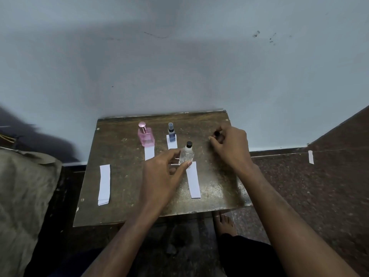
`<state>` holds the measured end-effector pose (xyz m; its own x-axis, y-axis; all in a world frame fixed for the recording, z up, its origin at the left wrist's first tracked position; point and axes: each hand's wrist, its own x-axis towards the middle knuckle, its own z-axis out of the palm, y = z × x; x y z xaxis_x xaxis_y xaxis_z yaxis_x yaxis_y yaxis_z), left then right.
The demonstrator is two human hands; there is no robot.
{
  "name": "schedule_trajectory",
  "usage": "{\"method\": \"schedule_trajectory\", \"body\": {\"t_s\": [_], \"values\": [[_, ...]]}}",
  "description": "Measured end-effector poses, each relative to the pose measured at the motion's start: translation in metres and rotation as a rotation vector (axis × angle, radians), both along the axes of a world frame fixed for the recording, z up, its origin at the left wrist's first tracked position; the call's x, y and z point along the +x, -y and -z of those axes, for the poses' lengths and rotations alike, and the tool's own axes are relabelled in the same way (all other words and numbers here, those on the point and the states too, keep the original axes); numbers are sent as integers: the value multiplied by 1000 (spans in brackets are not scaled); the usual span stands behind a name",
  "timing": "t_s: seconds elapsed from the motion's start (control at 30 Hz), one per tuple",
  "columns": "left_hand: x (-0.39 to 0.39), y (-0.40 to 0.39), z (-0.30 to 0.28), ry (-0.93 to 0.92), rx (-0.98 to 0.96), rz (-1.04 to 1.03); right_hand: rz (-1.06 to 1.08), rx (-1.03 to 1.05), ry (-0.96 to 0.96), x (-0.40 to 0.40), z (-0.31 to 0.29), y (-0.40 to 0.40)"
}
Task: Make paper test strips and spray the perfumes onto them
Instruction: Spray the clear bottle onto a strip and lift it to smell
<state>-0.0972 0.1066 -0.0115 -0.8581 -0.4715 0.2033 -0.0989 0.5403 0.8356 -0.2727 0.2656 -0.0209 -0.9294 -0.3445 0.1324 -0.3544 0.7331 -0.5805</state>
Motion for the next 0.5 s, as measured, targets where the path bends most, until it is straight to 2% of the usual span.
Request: {"method": "schedule_trajectory", "body": {"t_s": [0.23, 0.3, 0.33, 0.4, 0.47, 0.5], "values": [[-1, 0, -3, 7, -17, 19, -38, 116, 123, 3, -6, -3], [-1, 0, -3, 4, -9, 32, -11, 146, 68, 7, -16, -9], [-1, 0, -4, 2, 2, 39, -1, 107, -7, 11, -22, -11], [-1, 0, -5, 12, 35, 49, -41, -123, -114, 25, -35, -12], [-1, -1, -8, 33, 85, 81, -207, -317, -3, 43, -47, -7], [-1, -2, -10, 38, 108, 109, -309, -318, 104, 51, -49, -5]]}}
